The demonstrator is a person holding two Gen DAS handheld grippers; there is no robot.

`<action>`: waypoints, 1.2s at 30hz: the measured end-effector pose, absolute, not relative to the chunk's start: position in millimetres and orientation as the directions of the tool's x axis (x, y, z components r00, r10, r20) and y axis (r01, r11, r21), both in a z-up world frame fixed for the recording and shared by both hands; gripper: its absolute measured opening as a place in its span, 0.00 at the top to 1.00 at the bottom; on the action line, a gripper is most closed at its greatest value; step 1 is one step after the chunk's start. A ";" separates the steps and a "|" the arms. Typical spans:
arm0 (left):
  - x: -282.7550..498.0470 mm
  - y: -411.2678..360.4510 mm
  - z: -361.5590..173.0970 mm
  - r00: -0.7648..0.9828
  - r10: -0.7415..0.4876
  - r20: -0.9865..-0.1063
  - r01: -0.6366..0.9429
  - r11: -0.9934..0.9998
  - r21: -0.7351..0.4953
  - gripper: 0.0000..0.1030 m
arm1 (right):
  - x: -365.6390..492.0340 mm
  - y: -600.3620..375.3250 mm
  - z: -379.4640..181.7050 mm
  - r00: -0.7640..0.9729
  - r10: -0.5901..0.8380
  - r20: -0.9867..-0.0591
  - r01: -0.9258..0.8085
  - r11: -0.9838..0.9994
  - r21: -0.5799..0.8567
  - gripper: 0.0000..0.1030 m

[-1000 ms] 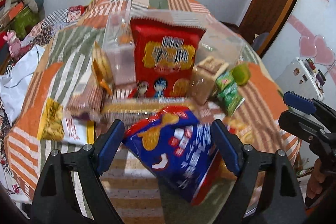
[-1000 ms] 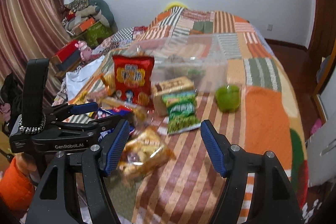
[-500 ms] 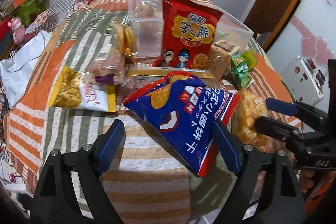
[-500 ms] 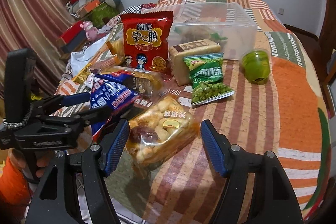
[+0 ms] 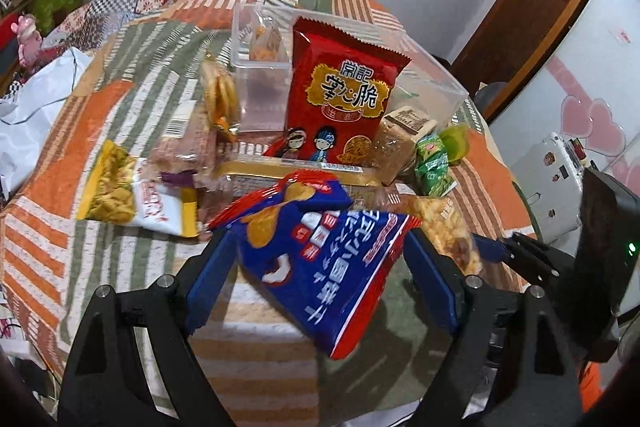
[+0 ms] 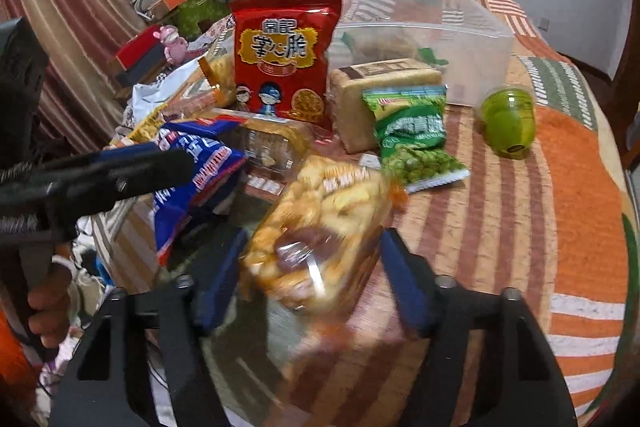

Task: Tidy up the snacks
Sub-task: 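Grasp the clear pastry pack with the right tool while the left tool grasps the blue snack bag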

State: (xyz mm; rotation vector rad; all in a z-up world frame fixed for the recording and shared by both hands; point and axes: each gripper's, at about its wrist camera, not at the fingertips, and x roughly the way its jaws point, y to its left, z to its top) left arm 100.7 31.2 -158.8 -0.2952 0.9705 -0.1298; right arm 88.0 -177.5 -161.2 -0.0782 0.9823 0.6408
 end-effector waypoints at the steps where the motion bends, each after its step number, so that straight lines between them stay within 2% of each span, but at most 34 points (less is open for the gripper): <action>1: 101.6 27.8 -160.1 0.558 -0.230 -0.797 -0.026 0.956 -0.294 0.13 | 88.0 -183.7 -160.6 0.391 0.466 -0.793 -0.535 0.817 0.216 0.48; 3: 104.9 20.7 -161.5 0.563 -0.217 -0.797 -0.018 0.961 -0.274 0.09 | 89.0 -194.4 -159.5 0.399 0.462 -0.792 -0.528 0.822 0.213 0.52; 7: 107.8 10.9 -164.5 0.569 -0.198 -0.798 0.003 0.971 -0.239 0.02 | 91.6 -211.9 -156.1 0.416 0.447 -0.792 -0.504 0.838 0.209 0.52; 18: 119.6 -3.1 -184.3 0.534 -0.139 -0.834 -0.001 0.986 -0.165 0.00 | 98.0 -210.3 -150.9 0.419 0.454 -0.786 -0.502 0.837 0.216 0.52; 20: 123.0 -1.7 -197.9 0.492 -0.162 -0.855 -0.009 0.981 -0.191 0.00 | 100.9 -209.0 -153.7 0.414 0.454 -0.789 -0.497 0.839 0.222 0.52; 25: 120.2 1.8 -197.1 0.534 -0.170 -0.828 -0.022 0.976 -0.215 0.01 | 106.1 -210.8 -156.7 0.407 0.464 -0.787 -0.482 0.841 0.247 0.52; 30: 117.9 10.4 -194.7 0.551 -0.196 -0.811 -0.024 0.968 -0.250 0.11 | 109.2 -206.8 -159.2 0.411 0.454 -0.790 -0.487 0.843 0.231 0.54; 32: 112.4 12.4 -190.5 0.554 -0.191 -0.811 -0.015 0.971 -0.239 0.20 | 108.5 -205.6 -159.0 0.416 0.454 -0.788 -0.487 0.843 0.228 0.56; 35: 105.0 11.0 -186.2 0.564 -0.188 -0.804 0.006 0.975 -0.223 0.27 | 104.9 -206.3 -156.0 0.430 0.453 -0.781 -0.489 0.844 0.220 0.58; 36: 101.6 11.5 -183.8 0.568 -0.190 -0.801 0.016 0.975 -0.221 0.34 | 104.2 -206.7 -155.0 0.432 0.455 -0.779 -0.491 0.843 0.220 0.58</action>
